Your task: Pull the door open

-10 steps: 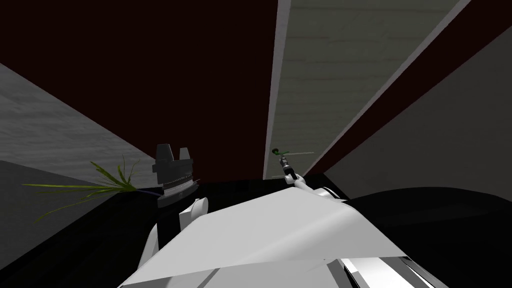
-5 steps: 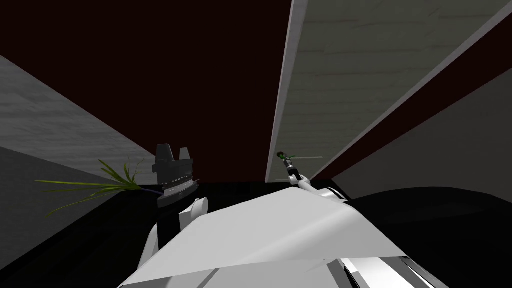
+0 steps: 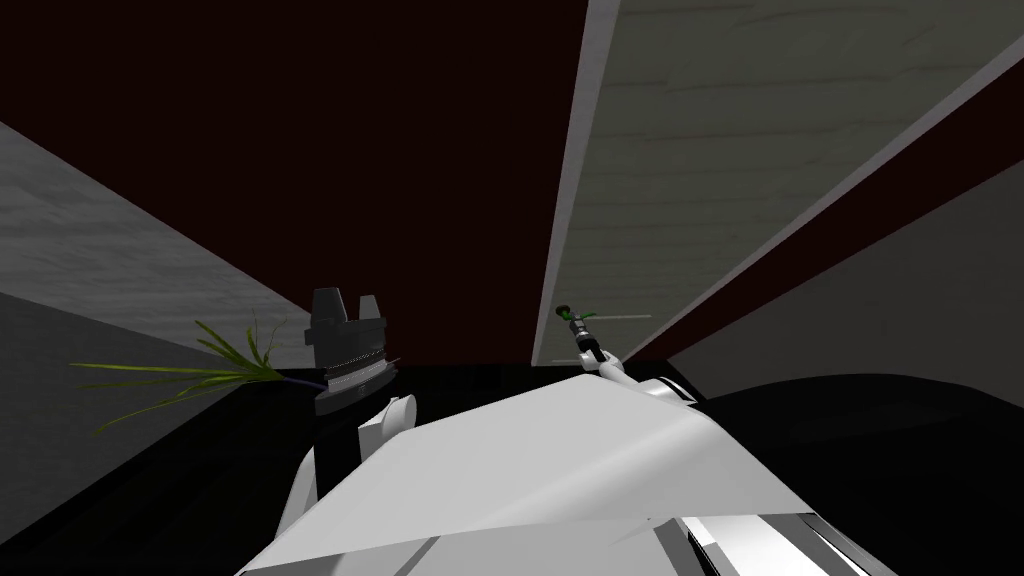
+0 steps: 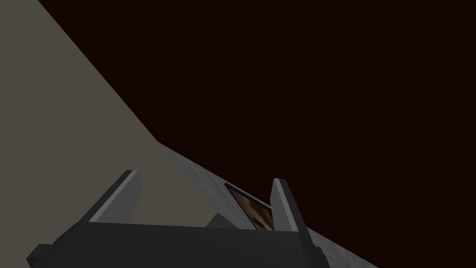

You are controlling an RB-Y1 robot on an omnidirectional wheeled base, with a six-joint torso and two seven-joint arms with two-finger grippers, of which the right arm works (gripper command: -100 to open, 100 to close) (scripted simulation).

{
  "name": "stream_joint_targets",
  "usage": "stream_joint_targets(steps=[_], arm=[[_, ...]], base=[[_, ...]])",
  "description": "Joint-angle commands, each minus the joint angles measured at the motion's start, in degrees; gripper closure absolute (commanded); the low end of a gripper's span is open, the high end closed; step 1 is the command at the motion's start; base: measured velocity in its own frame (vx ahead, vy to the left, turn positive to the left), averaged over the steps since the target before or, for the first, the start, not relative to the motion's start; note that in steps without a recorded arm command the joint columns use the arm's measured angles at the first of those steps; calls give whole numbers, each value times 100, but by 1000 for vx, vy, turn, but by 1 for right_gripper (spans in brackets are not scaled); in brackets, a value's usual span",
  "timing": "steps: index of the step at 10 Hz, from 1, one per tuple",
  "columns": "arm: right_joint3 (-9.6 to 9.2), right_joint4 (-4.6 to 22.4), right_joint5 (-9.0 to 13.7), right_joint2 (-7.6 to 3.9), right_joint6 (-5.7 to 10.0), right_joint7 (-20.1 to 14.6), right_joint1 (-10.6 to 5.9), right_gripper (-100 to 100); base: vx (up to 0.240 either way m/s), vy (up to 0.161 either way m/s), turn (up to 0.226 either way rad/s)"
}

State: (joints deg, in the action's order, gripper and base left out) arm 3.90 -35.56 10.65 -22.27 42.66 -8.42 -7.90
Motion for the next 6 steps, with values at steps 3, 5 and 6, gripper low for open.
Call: stream_joint_targets(steps=[3,5,6], arm=[[-3,-4,-5,-1,9,9,0,100],[-115,-27,-53,-71,57,-121,54,100],[-168,-42,-77,-106,86,-180,78,100]], base=[[-2,-1,2],[-139,-10,95],[-155,-54,79]])
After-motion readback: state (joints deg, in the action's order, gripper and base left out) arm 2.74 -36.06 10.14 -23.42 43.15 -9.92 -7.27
